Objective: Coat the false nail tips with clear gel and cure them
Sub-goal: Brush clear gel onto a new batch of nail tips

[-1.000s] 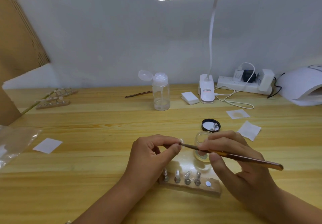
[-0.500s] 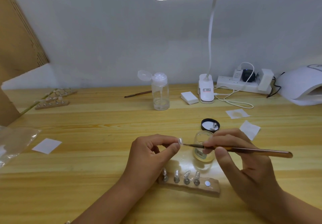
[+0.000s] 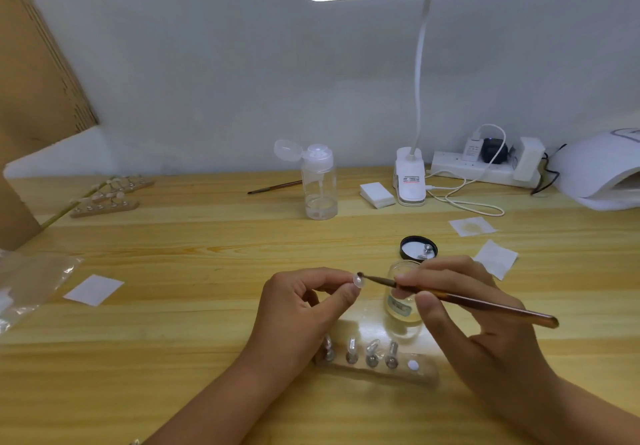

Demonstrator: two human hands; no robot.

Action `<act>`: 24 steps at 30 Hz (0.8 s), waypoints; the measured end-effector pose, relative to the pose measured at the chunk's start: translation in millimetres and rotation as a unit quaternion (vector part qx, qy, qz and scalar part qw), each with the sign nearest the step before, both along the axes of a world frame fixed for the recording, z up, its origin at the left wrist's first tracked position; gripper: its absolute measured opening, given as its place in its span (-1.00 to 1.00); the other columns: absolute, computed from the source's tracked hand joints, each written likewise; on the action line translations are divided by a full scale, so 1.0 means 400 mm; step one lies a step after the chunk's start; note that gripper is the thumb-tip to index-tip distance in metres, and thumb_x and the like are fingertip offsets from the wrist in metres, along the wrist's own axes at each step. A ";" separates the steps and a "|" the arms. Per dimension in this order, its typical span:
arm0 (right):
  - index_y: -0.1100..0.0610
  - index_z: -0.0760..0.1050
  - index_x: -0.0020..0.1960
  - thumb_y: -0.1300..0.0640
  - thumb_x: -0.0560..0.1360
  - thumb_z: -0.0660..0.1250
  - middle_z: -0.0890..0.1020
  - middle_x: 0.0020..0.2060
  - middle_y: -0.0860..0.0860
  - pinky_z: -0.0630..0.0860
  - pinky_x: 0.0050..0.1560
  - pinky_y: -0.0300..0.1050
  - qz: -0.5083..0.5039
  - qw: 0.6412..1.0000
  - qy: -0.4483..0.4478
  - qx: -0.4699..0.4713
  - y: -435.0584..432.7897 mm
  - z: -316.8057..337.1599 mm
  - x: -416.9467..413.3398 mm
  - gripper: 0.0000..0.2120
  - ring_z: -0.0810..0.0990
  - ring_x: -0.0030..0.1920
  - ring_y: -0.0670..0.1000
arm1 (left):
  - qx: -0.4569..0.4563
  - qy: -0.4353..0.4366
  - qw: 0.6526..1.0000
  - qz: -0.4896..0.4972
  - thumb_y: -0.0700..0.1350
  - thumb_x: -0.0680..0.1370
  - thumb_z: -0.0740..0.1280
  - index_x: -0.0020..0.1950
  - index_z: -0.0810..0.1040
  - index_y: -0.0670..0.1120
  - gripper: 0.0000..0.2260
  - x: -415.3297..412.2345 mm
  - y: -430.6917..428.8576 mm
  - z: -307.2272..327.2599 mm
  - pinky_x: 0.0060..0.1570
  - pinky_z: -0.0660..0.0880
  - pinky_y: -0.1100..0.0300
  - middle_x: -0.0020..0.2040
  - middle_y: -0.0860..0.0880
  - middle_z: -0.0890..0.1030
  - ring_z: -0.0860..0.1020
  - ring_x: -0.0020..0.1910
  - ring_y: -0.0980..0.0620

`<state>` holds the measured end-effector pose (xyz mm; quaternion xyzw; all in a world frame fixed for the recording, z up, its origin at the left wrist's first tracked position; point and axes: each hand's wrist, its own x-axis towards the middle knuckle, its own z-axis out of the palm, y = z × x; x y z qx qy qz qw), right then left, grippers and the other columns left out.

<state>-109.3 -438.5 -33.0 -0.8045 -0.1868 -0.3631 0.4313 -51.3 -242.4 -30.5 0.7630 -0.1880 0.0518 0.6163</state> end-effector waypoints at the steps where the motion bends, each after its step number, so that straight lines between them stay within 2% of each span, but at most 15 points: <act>1: -0.05 0.61 0.08 0.06 0.53 0.28 0.64 -0.01 -0.27 0.45 0.15 -0.27 0.008 1.000 -0.006 -0.007 0.001 0.001 -0.002 -0.82 0.58 0.13 -0.08 | 0.001 -0.002 1.000 0.000 -0.04 0.44 0.51 -0.13 0.71 0.22 -0.87 0.000 0.001 -0.001 -0.25 0.49 0.21 -0.19 0.14 0.72 0.59 -0.16 -0.25; 4: -0.05 0.62 0.05 0.05 0.54 0.29 0.63 -0.01 -0.27 0.46 0.12 -0.28 0.029 0.999 -0.015 -0.001 0.002 0.002 -0.008 -0.85 0.59 0.10 -0.07 | 0.000 -0.004 1.000 0.001 -0.06 0.45 0.51 -0.12 0.72 0.20 -0.87 0.001 0.002 -0.003 -0.27 0.47 0.28 -0.20 0.13 0.71 0.57 -0.19 -0.26; 7: -0.07 0.61 0.06 -0.08 0.61 0.24 0.63 0.01 -0.29 0.49 0.12 -0.22 0.020 1.000 -0.020 0.005 0.002 0.006 -0.010 -0.81 0.59 0.11 -0.06 | 0.004 -0.002 1.000 0.002 -0.06 0.45 0.51 -0.12 0.72 0.20 -0.87 0.002 0.002 -0.003 -0.26 0.47 0.29 -0.20 0.14 0.71 0.57 -0.17 -0.24; 11: -0.02 0.60 0.13 -0.01 0.57 0.27 0.65 0.00 -0.25 0.52 0.11 -0.07 0.008 1.000 -0.010 0.007 0.000 0.007 -0.004 -0.80 0.59 0.14 -0.04 | 0.006 0.002 1.000 -0.012 -0.05 0.49 0.46 -0.13 0.71 0.16 -0.90 0.002 0.000 -0.004 -0.24 0.50 0.12 -0.17 0.10 0.71 0.57 -0.17 -0.25; 13: -0.01 0.58 0.14 -0.02 0.59 0.25 0.63 0.04 -0.27 0.50 0.13 -0.13 0.021 0.999 -0.023 -0.013 0.003 0.006 -0.004 -0.79 0.57 0.16 -0.06 | 0.006 0.001 1.000 -0.017 -0.01 0.51 0.45 -0.13 0.71 0.16 -0.93 0.001 -0.001 -0.003 -0.29 0.46 0.20 -0.15 0.05 0.71 0.53 -0.25 -0.24; 15: -0.01 0.58 0.12 0.05 0.55 0.28 0.62 0.04 -0.27 0.47 0.14 -0.19 0.028 0.999 -0.033 -0.029 0.004 0.003 -0.005 -0.82 0.56 0.16 -0.07 | 0.008 -0.006 1.000 -0.020 0.03 0.50 0.42 -0.14 0.70 0.17 -0.93 0.002 -0.002 -0.002 -0.31 0.41 0.30 -0.16 0.04 0.70 0.45 -0.33 -0.18; 18: -0.03 0.59 0.07 0.11 0.51 0.28 0.61 0.01 -0.26 0.46 0.13 -0.14 0.008 0.999 -0.029 -0.030 0.002 0.000 -0.004 -0.81 0.56 0.14 -0.06 | 0.006 -0.011 0.999 -0.030 0.05 0.52 0.40 -0.14 0.70 0.15 -0.91 0.004 -0.001 0.000 -0.36 0.36 0.35 -0.17 0.04 0.69 0.36 -0.40 0.07; 19: -0.04 0.60 0.05 0.11 0.50 0.27 0.61 -0.01 -0.26 0.46 0.13 -0.13 -0.005 0.999 -0.028 -0.027 0.000 0.001 -0.003 -0.81 0.56 0.13 -0.04 | 0.006 -0.013 0.999 -0.032 0.09 0.51 0.39 -0.14 0.69 0.14 -0.89 0.003 0.000 -0.001 -0.37 0.36 0.34 -0.16 0.03 0.68 0.36 -0.41 0.06; 22: -0.04 0.60 0.02 0.12 0.49 0.26 0.62 -0.03 -0.25 0.44 0.14 -0.15 -0.027 0.999 -0.033 -0.018 -0.005 0.005 -0.003 -0.81 0.56 0.12 -0.03 | 0.010 -0.021 0.999 -0.035 0.18 0.48 0.35 -0.14 0.69 0.13 -0.81 0.002 0.000 -0.002 -0.35 0.39 0.31 -0.15 0.04 0.68 0.40 -0.37 -0.12; 24: -0.02 0.59 0.06 0.11 0.51 0.26 0.62 -0.01 -0.24 0.45 0.13 -0.11 -0.011 0.999 -0.038 -0.025 -0.003 0.007 -0.005 -0.81 0.55 0.14 -0.06 | 0.012 -0.019 0.999 -0.034 0.15 0.49 0.34 -0.14 0.68 0.14 -0.84 0.001 0.000 -0.003 -0.34 0.39 0.28 -0.15 0.05 0.68 0.41 -0.37 -0.11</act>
